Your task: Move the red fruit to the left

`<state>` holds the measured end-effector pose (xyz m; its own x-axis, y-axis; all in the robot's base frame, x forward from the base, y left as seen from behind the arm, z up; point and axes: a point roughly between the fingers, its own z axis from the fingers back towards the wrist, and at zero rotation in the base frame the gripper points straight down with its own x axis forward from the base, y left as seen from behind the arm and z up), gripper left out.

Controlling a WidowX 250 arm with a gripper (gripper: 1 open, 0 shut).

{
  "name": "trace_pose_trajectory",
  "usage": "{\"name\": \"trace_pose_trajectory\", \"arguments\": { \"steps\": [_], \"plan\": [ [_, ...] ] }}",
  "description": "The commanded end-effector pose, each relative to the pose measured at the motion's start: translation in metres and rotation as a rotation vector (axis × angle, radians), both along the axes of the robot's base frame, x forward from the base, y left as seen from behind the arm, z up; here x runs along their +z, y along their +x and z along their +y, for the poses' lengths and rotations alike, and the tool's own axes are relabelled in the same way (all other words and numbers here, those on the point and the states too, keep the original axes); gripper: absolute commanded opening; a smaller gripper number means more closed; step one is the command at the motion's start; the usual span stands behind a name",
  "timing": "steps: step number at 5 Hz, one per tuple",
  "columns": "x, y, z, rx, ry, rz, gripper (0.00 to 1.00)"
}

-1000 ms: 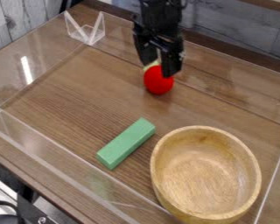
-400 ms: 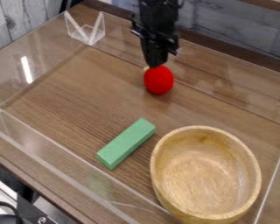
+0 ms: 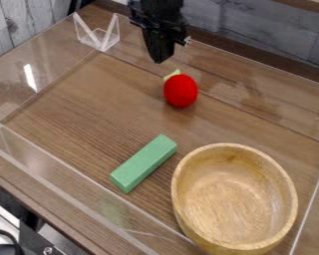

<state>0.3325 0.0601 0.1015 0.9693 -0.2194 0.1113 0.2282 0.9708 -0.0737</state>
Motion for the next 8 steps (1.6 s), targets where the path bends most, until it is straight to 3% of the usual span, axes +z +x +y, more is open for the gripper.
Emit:
{"name": "trace_pose_trajectory", "arguments": {
  "steps": [1, 2, 3, 4, 5, 7, 8],
  "plan": [
    [0.007, 0.016, -0.001, 0.025, 0.024, -0.063, 1.00],
    [-0.016, 0.011, -0.014, 0.010, 0.026, -0.050, 1.00],
    [-0.029, 0.006, -0.017, 0.019, 0.031, -0.053, 0.00],
    [-0.035, 0.010, -0.005, -0.001, 0.033, -0.057, 0.00],
    [-0.030, 0.014, 0.019, 0.015, 0.038, -0.079, 0.00],
    [-0.025, 0.022, 0.061, 0.092, 0.051, -0.096, 0.00],
    [-0.036, 0.031, 0.065, 0.068, 0.050, -0.094, 0.00]
  ]
}}
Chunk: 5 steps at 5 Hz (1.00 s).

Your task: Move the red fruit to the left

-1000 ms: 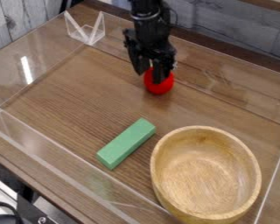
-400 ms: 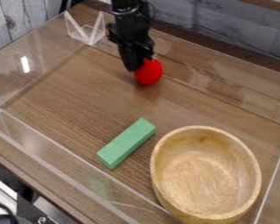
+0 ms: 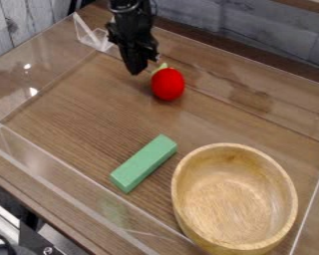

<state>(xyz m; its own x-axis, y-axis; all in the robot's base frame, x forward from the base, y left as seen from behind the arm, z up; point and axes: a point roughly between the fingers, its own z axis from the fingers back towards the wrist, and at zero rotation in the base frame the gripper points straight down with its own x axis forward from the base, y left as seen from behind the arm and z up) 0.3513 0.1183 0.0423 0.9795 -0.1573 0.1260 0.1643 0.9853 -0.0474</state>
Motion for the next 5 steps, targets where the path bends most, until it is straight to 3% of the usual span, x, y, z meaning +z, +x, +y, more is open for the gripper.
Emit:
{"name": "trace_pose_trajectory", "arguments": {
  "steps": [1, 2, 4, 5],
  "plan": [
    [0.012, 0.020, 0.010, -0.020, 0.027, -0.069, 0.00],
    [0.004, 0.027, 0.015, -0.037, 0.028, -0.065, 0.00],
    [0.019, 0.027, 0.021, 0.082, 0.037, -0.056, 0.00],
    [0.017, 0.028, 0.032, 0.083, 0.039, -0.051, 1.00]
  ]
}}
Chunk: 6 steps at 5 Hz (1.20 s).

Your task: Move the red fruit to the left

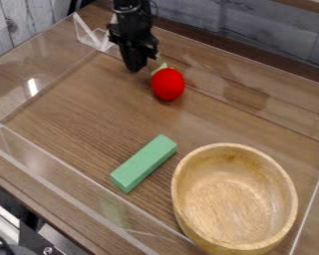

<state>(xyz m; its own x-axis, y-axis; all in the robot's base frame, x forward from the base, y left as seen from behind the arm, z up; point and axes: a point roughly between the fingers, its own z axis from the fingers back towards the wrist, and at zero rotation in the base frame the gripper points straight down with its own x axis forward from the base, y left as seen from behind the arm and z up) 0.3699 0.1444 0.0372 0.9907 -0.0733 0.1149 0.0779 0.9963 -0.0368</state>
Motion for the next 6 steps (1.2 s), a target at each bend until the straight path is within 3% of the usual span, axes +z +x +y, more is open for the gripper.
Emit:
{"name": "trace_pose_trajectory", "arguments": {
  "steps": [1, 3, 5, 6],
  "plan": [
    [0.017, 0.008, 0.015, -0.009, 0.026, -0.055, 1.00],
    [0.002, 0.008, 0.008, 0.058, 0.010, -0.036, 1.00],
    [0.016, 0.006, -0.019, 0.072, -0.004, -0.018, 1.00],
    [0.014, 0.007, -0.019, 0.083, -0.004, -0.012, 1.00]
  ]
}}
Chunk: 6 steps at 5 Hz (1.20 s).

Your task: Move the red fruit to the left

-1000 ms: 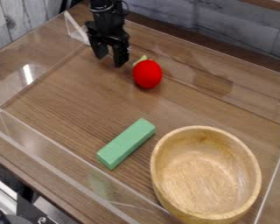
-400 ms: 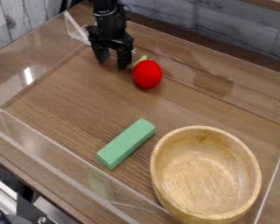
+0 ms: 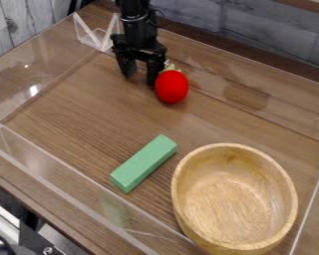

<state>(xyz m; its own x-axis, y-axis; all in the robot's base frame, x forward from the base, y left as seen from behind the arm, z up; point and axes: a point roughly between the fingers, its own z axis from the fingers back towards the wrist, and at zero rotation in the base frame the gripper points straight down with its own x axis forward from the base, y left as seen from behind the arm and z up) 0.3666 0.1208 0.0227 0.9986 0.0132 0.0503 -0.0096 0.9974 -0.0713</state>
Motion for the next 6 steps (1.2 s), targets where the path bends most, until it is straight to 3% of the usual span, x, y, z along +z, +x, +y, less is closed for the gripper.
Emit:
{"name": "trace_pose_trajectory", "arguments": {
  "steps": [1, 3, 4, 5, 6],
  "plan": [
    [0.028, 0.012, 0.006, 0.012, 0.032, -0.071, 1.00],
    [0.017, 0.014, 0.004, 0.007, 0.030, -0.059, 1.00],
    [0.016, 0.010, -0.002, -0.027, 0.029, -0.054, 0.00],
    [0.019, 0.007, -0.005, -0.057, 0.028, -0.053, 0.00],
    [0.039, 0.000, -0.001, -0.065, 0.008, -0.066, 0.00]
  ]
}}
